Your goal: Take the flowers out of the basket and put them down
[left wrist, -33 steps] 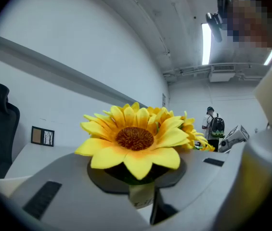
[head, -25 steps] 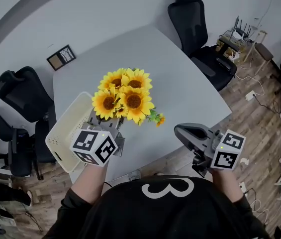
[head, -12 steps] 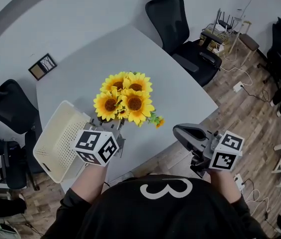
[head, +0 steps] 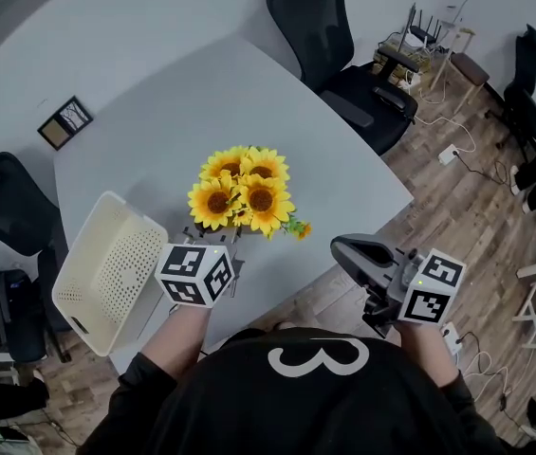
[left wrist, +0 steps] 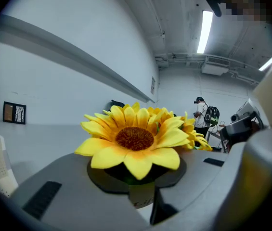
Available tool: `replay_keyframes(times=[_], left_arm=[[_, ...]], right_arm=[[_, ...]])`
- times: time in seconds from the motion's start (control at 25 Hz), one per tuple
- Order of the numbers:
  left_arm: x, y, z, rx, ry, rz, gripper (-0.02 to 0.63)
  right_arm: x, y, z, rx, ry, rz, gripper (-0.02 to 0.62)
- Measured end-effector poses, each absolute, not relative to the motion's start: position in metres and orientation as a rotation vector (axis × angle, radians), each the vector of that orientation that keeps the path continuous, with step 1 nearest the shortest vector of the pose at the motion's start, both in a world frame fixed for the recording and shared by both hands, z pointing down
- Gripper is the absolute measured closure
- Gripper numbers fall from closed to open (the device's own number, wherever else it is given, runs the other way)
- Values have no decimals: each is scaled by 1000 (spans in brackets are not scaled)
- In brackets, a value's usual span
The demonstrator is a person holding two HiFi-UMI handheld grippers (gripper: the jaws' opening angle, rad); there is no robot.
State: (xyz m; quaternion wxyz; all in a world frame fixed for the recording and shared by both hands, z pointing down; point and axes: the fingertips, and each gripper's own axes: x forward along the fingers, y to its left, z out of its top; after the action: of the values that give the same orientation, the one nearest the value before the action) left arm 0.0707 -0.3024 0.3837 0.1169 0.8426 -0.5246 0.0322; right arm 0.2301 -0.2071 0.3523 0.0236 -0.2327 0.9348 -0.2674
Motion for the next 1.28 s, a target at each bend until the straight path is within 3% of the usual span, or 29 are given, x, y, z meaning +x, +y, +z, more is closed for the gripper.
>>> replay_keyframes(times=[0.6, 1.28], left_arm=[[61, -319, 478, 2352, -1555, 222, 522], [57, -314, 513, 2341, -1580, 226, 520]], right_arm=[[229, -221, 386, -759, 2892, -934, 589], [228, -228, 391, -732, 2906, -962, 589]])
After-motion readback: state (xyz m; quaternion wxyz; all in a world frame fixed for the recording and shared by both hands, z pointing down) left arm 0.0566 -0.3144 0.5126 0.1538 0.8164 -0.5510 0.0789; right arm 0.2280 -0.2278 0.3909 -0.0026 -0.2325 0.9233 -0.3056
